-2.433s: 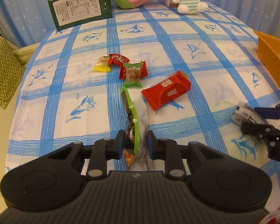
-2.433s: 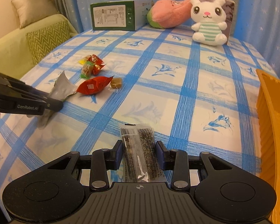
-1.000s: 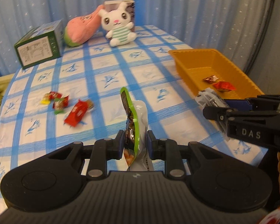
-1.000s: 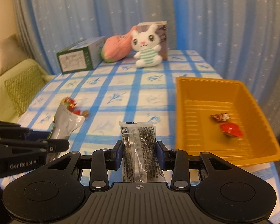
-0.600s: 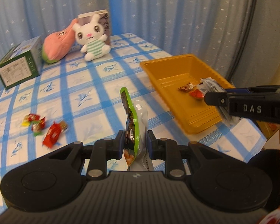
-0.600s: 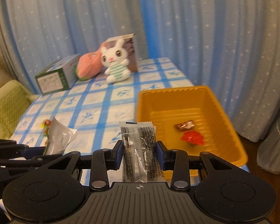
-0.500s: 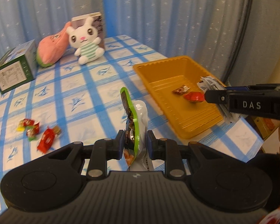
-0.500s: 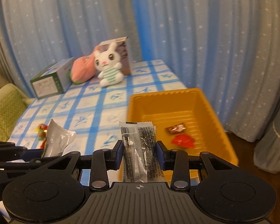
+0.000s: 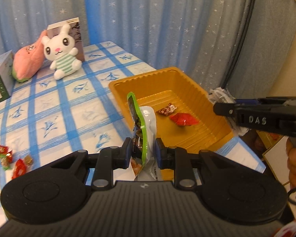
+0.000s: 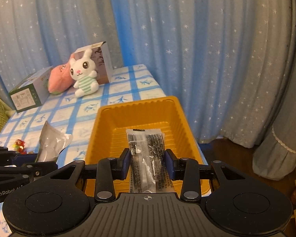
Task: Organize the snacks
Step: 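Carry both packets over the orange tray and open both tools to release them, then withdraw both open tools from the tray back toward the table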
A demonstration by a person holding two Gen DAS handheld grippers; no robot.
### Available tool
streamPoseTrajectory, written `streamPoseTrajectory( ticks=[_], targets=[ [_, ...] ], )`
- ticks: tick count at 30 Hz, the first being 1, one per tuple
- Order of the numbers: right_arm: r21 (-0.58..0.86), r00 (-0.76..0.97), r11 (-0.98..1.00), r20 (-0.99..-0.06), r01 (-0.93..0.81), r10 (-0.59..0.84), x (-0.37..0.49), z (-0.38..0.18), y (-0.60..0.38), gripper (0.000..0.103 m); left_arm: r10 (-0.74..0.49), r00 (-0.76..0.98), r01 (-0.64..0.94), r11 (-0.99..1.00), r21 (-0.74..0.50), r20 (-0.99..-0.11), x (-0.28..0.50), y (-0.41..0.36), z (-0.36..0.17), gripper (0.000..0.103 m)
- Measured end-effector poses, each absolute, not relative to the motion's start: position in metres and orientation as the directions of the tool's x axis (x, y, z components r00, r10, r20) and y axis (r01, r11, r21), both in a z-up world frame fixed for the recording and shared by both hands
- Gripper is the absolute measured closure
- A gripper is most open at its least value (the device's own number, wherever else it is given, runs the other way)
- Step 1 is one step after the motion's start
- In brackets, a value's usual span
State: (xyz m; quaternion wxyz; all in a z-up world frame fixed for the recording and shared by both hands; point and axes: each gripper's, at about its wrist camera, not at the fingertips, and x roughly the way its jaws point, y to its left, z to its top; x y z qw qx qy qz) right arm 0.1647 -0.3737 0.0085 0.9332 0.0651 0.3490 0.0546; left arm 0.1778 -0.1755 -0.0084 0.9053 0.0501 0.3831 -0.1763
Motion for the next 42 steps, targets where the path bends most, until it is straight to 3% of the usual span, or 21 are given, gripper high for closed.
streamPoseTrajectory(
  ticks=[25,35,42],
  targets=[
    [0.182,0.705,0.983,-0.693,-0.033,0.152,0.207,-0.021,-0.39,0.065,-0.323,0.592,0.351,0.928,-0.124,-0.738,0.235,-0.216,-0.04,0.08],
    [0.194,0.704,0.981,-0.693,-0.028,0.157,0.207,-0.021,-0.392,0.065,-0.306,0.617,0.294,0.944,-0.148,-0.725,0.222,-0.189,-0.036,0.08],
    [0.231,0.703,0.972,-0.684,-0.045,0.195,0.21,-0.018,-0.383,0.065,-0.287,0.639,0.25,0.955,-0.16,-0.714,0.205,-0.164,-0.029,0.073]
  ],
)
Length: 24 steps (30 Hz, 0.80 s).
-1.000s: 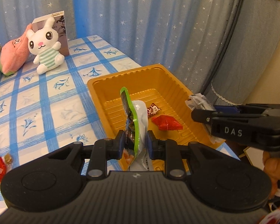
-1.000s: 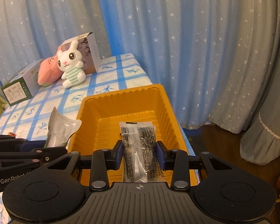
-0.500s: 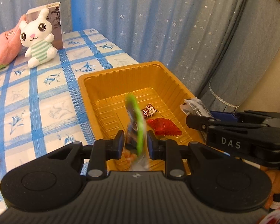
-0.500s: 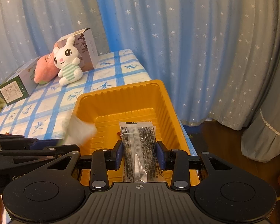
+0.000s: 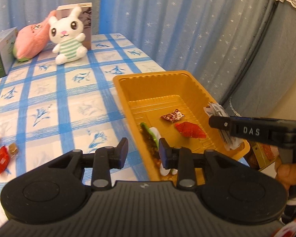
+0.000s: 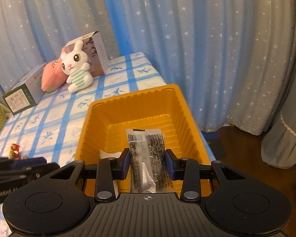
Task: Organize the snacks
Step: 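Withdraw both open tools from the tray back toward the table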
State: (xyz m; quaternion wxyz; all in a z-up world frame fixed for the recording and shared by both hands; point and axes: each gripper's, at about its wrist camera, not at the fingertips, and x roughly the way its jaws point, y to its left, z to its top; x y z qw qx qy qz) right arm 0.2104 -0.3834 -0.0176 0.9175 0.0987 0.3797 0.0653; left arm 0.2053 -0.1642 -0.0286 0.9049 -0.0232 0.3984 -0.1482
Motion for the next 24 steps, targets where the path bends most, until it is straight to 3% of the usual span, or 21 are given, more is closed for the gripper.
streamPoseTrajectory(
  ticks=[3,5,6,7,24],
  targets=[
    [0.257,0.711,0.965,-0.669,-0.051,0.216,0.214,-0.016,-0.381,0.065,-0.274,0.648,0.233,0.96,-0.157,-0.711,0.198,-0.155,-0.026,0.068],
    [0.268,0.712,0.963,-0.668,-0.039,0.215,0.215,-0.013,-0.38,0.054,-0.267,0.653,0.228,0.962,-0.152,-0.709,0.193,-0.15,-0.024,0.064],
    [0.272,0.717,0.962,-0.664,-0.034,0.213,0.214,-0.012,-0.381,0.041,-0.264,0.656,0.224,0.963,-0.151,-0.707,0.191,-0.147,-0.023,0.061],
    [0.274,0.723,0.961,-0.658,-0.03,0.21,0.212,-0.01,-0.381,0.037,-0.262,0.661,0.22,0.964,-0.152,-0.703,0.188,-0.143,-0.022,0.059],
    [0.33,0.718,0.943,-0.645,-0.047,0.262,0.13,0.015,-0.341,0.037,-0.222,0.709,0.154,0.975,-0.16,-0.669,0.121,-0.088,0.003,0.04]
  ],
)
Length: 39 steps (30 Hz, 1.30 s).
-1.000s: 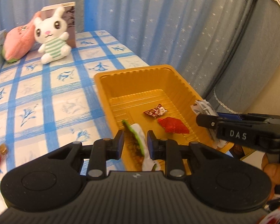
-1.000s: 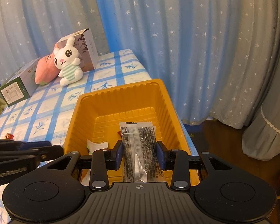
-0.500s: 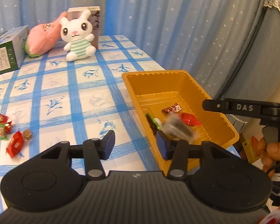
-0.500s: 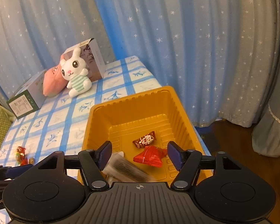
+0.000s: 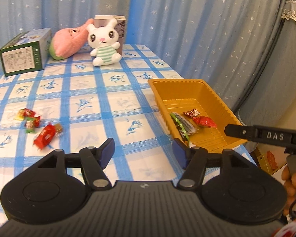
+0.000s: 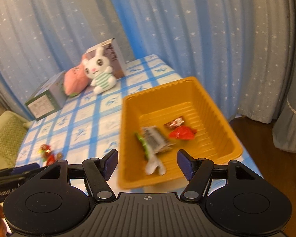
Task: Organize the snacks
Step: 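Withdraw both open tools from the tray back toward the table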
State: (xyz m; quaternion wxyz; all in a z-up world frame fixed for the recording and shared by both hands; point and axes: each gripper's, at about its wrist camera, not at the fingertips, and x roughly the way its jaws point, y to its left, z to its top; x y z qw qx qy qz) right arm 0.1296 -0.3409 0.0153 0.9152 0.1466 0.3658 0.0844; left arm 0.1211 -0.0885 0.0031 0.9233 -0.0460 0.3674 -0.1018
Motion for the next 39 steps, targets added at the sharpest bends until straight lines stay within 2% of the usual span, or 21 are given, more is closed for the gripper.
streamPoseTrajectory(
  ticks=[11,15,19,28,39],
  targets=[
    [0.275,0.719,0.947,-0.623,-0.166,0.307,0.095,0.02,-0.284,0.036,-0.152,0.744,0.088,0.988,-0.131,-0.651,0.077,-0.047,0.016,0.028],
    [0.256,0.714,0.947,-0.624,-0.196,0.317,0.087,0.016,-0.268,0.027,-0.119,0.752,0.053,0.991,-0.121,-0.648,0.066,-0.029,0.016,0.025],
    [0.258,0.695,0.942,-0.636,-0.217,0.334,0.086,0.013,-0.256,0.026,-0.083,0.757,0.017,0.994,-0.108,-0.648,0.059,-0.011,0.015,0.022],
    [0.257,0.664,0.932,-0.654,-0.255,0.362,0.089,0.008,-0.236,0.025,-0.034,0.752,-0.037,0.995,-0.094,-0.658,0.055,0.024,0.008,0.021],
    [0.251,0.649,0.93,-0.666,-0.269,0.368,0.097,0.005,-0.223,0.025,-0.034,0.74,-0.049,0.993,-0.104,-0.672,0.06,0.038,0.001,0.021]
  ],
)
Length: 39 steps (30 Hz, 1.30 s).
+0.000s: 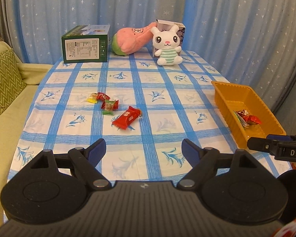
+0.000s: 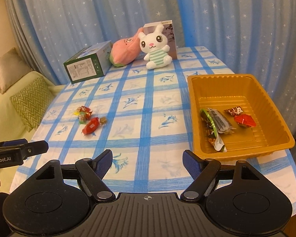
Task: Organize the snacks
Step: 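Withdraw both open tools from the tray back toward the table, then grasp the red candy packet with the left tool while the right grasps the brown caramel cube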
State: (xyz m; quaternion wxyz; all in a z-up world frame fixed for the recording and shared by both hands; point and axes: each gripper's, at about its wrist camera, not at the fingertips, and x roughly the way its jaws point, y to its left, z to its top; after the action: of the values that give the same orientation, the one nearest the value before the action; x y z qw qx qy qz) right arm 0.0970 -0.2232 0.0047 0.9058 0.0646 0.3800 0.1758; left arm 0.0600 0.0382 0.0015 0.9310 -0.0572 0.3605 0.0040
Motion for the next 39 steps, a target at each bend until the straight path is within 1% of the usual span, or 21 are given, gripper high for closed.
streamPoseTrajectory(
  ticks=[7,11,17,23,25,28,32,34,38,39],
  targets=[
    [0.24,0.636,0.928,-0.677,-0.285,0.37,0.106,-0.001,-0.211,0.025,-0.04,0.729,-0.043,0.994,-0.104,-0.684,0.069,0.045,-0.006,0.021],
    [0.239,0.63,0.925,-0.679,-0.296,0.377,0.114,-0.004,-0.202,0.025,-0.065,0.727,-0.026,0.992,-0.122,-0.684,0.076,0.052,-0.011,0.021],
    [0.229,0.627,0.921,-0.678,-0.316,0.384,0.132,-0.012,-0.188,0.025,-0.073,0.716,-0.003,0.994,-0.108,-0.694,0.097,0.062,-0.024,0.021],
    [0.22,0.616,0.917,-0.685,-0.332,0.388,0.157,-0.028,-0.174,0.025,-0.112,0.704,0.068,0.994,-0.091,-0.701,0.127,0.071,-0.042,0.022],
    [0.221,0.611,0.916,-0.688,-0.335,0.39,0.166,-0.035,-0.17,0.025,-0.126,0.695,0.096,0.992,-0.082,-0.707,0.139,0.074,-0.049,0.024],
    [0.22,0.601,0.914,-0.697,-0.342,0.392,0.18,-0.047,-0.163,0.025,-0.134,0.679,0.138,0.989,-0.054,-0.722,0.158,0.078,-0.061,0.034],
    [0.215,0.587,0.913,-0.709,-0.347,0.391,0.2,-0.064,-0.155,0.026,-0.152,0.67,0.18,0.983,-0.04,-0.727,0.182,0.084,-0.076,0.036],
    [0.215,0.584,0.911,-0.71,-0.351,0.392,0.209,-0.071,-0.151,0.026,-0.164,0.669,0.189,0.981,-0.048,-0.725,0.193,0.089,-0.084,0.044],
    [0.216,0.581,0.91,-0.712,-0.354,0.395,0.223,-0.082,-0.145,0.026,-0.183,0.662,0.214,0.975,-0.05,-0.727,0.215,0.094,-0.097,0.052],
    [0.215,0.579,0.909,-0.713,-0.356,0.396,0.227,-0.084,-0.143,0.026,-0.187,0.659,0.225,0.973,-0.046,-0.729,0.22,0.094,-0.1,0.057]
  ],
)
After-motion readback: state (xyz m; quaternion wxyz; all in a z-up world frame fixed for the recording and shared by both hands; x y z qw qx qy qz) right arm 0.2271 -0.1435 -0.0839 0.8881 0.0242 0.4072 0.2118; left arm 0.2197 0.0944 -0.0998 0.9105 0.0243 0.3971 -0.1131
